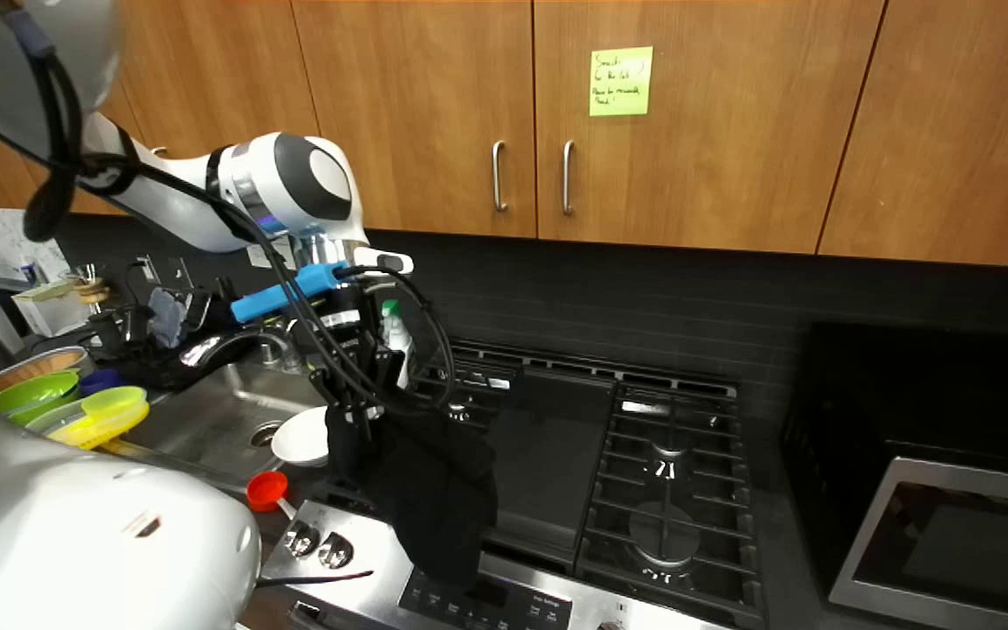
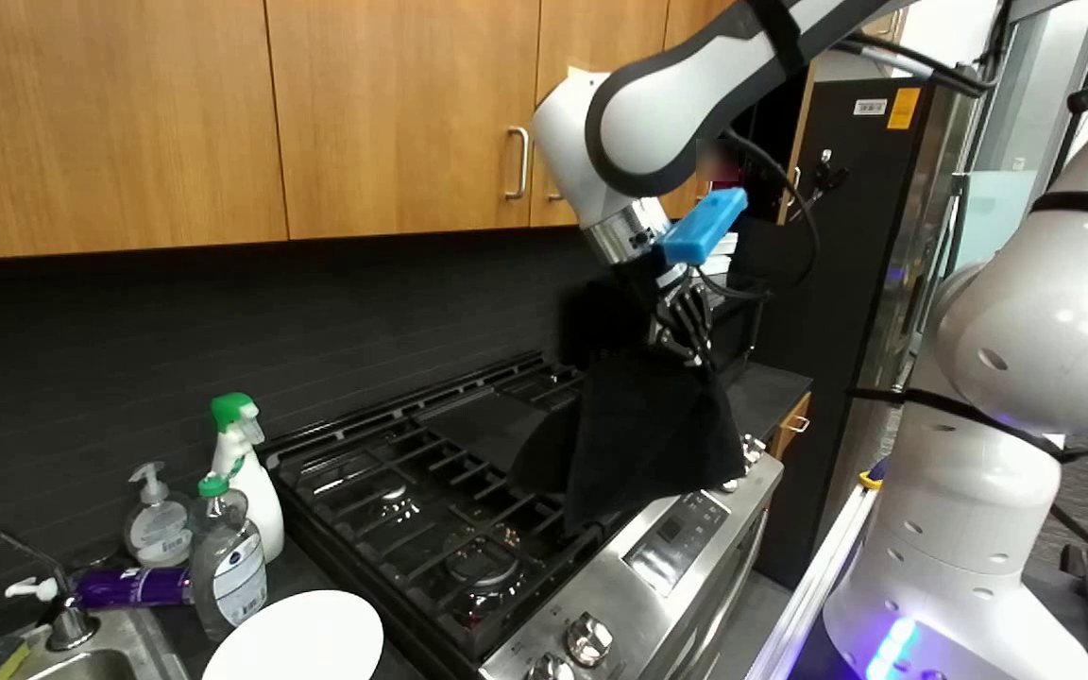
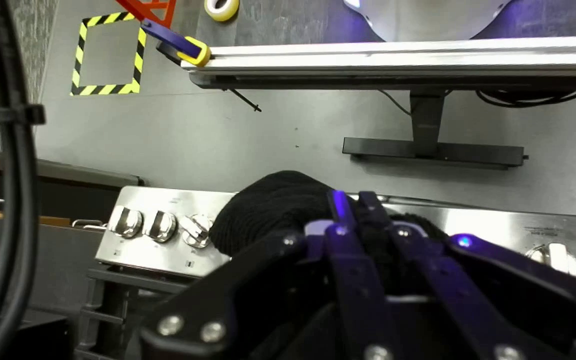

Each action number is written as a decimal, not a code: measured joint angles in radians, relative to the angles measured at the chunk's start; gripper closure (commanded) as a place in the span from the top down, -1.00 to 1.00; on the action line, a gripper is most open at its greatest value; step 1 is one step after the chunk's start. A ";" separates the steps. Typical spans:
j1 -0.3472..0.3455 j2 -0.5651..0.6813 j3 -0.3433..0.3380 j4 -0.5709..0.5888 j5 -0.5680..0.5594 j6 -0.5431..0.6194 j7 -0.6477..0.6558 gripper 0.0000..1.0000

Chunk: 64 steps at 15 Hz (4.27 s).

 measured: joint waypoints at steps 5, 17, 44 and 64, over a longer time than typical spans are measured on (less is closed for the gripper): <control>-0.068 -0.128 -0.050 -0.017 -0.022 -0.049 -0.055 -0.95; -0.208 -0.166 -0.186 0.017 -0.060 -0.034 -0.131 -0.95; -0.347 0.144 -0.146 0.348 -0.132 0.205 0.591 -0.81; -0.273 0.437 -0.196 0.765 -0.110 0.127 1.114 -0.95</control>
